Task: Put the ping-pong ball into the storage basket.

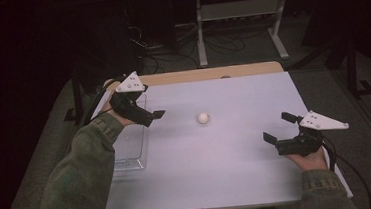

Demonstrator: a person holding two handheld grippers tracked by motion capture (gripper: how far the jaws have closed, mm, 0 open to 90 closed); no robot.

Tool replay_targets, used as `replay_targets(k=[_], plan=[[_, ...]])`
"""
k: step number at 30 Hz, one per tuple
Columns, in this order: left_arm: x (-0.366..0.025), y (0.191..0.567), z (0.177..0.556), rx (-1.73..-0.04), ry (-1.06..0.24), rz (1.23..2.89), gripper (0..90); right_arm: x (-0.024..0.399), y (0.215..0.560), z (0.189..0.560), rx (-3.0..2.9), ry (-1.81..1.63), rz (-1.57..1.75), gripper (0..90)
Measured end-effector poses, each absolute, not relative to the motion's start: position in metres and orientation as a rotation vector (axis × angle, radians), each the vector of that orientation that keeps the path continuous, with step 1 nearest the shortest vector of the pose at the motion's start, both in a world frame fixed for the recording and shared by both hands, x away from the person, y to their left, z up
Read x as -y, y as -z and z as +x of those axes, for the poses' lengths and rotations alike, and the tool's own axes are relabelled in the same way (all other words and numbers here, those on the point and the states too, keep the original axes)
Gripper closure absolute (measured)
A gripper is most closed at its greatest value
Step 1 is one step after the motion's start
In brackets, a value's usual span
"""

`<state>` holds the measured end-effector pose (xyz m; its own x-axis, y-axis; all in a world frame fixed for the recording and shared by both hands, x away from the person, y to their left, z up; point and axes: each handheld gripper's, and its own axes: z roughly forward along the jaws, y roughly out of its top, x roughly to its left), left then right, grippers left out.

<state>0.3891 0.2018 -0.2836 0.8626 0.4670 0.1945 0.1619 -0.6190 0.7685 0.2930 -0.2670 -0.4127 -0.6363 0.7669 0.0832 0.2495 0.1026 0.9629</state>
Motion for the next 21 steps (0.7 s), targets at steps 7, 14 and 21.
replay_targets(k=[7, 14, 21], plan=[[-0.189, 0.286, 0.396, -0.429, -0.481, 2.255, 0.0, 0.266, 0.413, 0.293, -1.955, -1.547, 0.989, 0.0], [-0.176, 0.291, 0.400, -0.394, -0.453, 2.303, 0.0, 0.268, 0.413, 0.293, -1.948, -1.552, 0.997, 0.0], [-0.168, 0.293, 0.401, -0.365, -0.430, 2.337, 0.0, 0.268, 0.413, 0.292, -1.949, -1.553, 0.993, 0.0]])
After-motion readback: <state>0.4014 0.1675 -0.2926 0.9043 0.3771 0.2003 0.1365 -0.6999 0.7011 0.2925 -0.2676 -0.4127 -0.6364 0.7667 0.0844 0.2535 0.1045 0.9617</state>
